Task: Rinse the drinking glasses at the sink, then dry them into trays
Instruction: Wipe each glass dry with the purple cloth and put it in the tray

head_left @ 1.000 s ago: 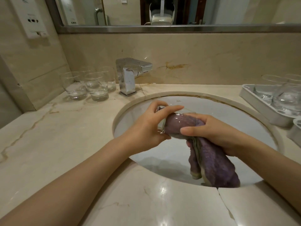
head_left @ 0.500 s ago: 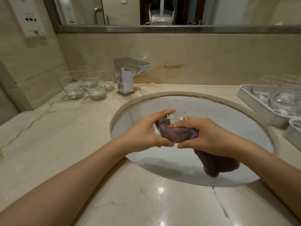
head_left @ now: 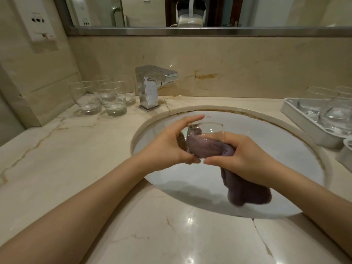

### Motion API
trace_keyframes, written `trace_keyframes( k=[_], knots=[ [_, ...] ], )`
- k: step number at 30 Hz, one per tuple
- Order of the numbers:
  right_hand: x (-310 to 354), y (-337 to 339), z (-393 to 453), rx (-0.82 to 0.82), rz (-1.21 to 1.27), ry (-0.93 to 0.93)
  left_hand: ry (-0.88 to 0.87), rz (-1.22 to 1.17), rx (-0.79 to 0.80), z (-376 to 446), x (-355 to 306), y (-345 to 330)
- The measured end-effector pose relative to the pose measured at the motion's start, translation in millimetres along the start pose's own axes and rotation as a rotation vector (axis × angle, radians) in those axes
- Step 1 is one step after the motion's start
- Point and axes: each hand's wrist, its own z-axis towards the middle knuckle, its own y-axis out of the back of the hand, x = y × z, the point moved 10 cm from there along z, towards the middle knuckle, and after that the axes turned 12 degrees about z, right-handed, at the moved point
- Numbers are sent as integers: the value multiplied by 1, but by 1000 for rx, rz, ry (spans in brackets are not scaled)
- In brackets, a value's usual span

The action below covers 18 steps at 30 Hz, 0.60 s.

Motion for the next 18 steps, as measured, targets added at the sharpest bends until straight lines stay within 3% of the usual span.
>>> trace_keyframes(
  k=[4, 8, 11, 15, 18],
  knots=[
    [19, -5, -7, 40, -602, 379, 114, -340, 124, -3, 2, -12],
    [20, -5, -8, 36, -657, 412, 115, -393, 164, -3, 3, -14],
    [5, 1, -1, 22, -344, 165, 34, -161, 89, -2, 1, -13],
    [-23, -6, -1, 25, 345, -225, -244, 290, -32, -5, -11, -6],
    [-24, -13, -5, 73, 569, -343, -361, 448, -78, -5, -16, -6]
  ],
)
